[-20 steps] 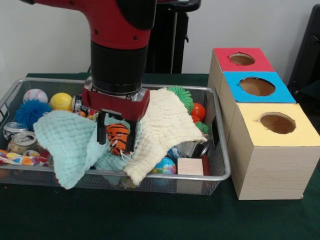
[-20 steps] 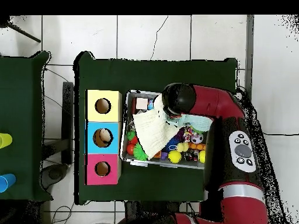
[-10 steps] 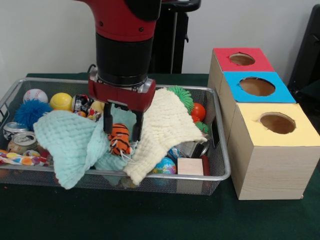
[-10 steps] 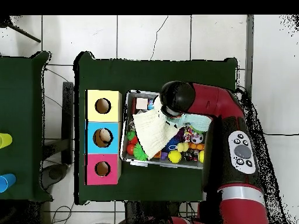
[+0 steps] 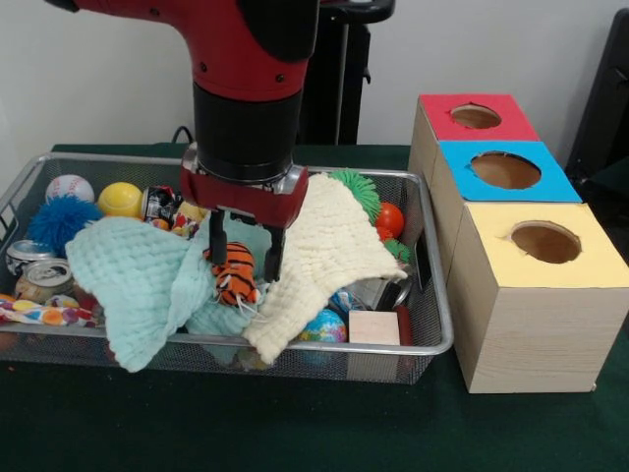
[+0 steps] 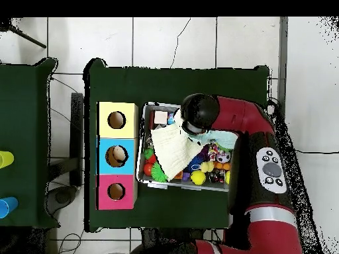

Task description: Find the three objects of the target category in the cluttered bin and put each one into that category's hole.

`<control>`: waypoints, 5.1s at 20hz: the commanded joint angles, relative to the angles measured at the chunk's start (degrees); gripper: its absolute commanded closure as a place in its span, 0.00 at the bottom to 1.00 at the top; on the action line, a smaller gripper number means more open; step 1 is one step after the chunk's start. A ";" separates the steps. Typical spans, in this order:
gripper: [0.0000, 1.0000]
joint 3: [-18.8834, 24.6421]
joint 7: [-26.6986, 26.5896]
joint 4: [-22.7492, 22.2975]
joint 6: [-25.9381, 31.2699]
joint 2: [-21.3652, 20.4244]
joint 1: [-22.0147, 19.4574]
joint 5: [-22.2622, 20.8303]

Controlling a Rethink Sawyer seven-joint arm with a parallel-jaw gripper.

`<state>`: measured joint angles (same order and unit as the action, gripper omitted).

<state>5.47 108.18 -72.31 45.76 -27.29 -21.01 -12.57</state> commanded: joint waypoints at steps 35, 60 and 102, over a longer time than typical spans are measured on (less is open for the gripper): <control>0.00 -5.58 -0.24 2.27 13.52 2.63 5.29 -5.21; 0.00 -3.32 1.77 3.67 -0.44 10.86 4.15 -5.65; 1.00 -8.72 9.85 -14.74 -7.99 -13.11 10.36 4.74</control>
<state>-3.97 108.18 -76.94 38.26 -39.12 -11.26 -9.68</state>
